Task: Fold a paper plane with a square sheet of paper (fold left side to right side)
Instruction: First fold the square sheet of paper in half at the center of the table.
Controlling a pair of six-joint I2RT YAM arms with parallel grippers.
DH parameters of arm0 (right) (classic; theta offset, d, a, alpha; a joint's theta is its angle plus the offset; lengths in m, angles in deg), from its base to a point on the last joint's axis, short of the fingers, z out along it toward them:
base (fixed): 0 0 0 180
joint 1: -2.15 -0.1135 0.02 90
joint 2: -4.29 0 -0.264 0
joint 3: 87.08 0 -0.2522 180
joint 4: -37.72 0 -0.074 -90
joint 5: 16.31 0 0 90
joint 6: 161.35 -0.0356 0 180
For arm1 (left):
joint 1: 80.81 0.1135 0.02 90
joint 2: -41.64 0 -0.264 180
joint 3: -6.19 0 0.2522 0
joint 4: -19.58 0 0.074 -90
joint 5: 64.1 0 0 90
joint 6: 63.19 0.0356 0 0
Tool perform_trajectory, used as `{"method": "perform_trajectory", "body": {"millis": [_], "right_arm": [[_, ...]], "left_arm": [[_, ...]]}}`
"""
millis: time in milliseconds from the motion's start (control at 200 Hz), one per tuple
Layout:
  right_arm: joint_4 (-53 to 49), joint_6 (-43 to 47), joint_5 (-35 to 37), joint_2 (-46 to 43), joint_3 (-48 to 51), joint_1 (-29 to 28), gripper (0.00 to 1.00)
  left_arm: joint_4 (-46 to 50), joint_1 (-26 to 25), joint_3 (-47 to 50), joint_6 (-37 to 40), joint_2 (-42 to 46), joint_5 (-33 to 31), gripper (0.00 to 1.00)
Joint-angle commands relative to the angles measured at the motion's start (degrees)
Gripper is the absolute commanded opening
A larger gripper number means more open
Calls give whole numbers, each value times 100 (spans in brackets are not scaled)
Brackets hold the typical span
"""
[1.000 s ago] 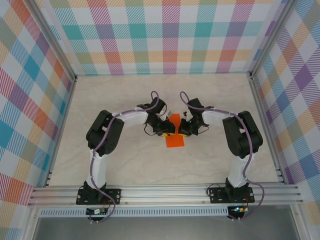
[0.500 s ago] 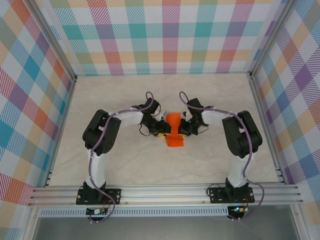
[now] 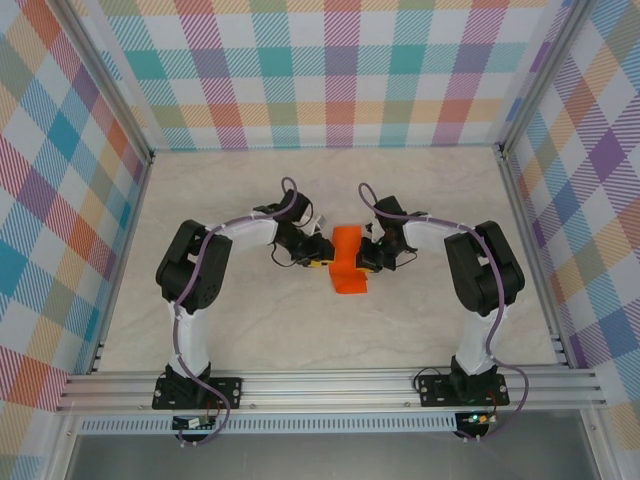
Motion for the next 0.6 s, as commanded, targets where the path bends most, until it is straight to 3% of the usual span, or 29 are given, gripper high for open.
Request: {"method": "perform_trajectory", "body": {"millis": [0,265,595], "right_arm": [[-443,78,302,316,81,-25,6],[-474,98,315,323,72,-25,6],[-581,146,363,342,29,-27,5]], "left_arm": [[-174,-127,-375,-79,-80,278,30],[-46,-155,-870,33,-728,314,30],[276,41,-852,366,-912,0,29]]}}
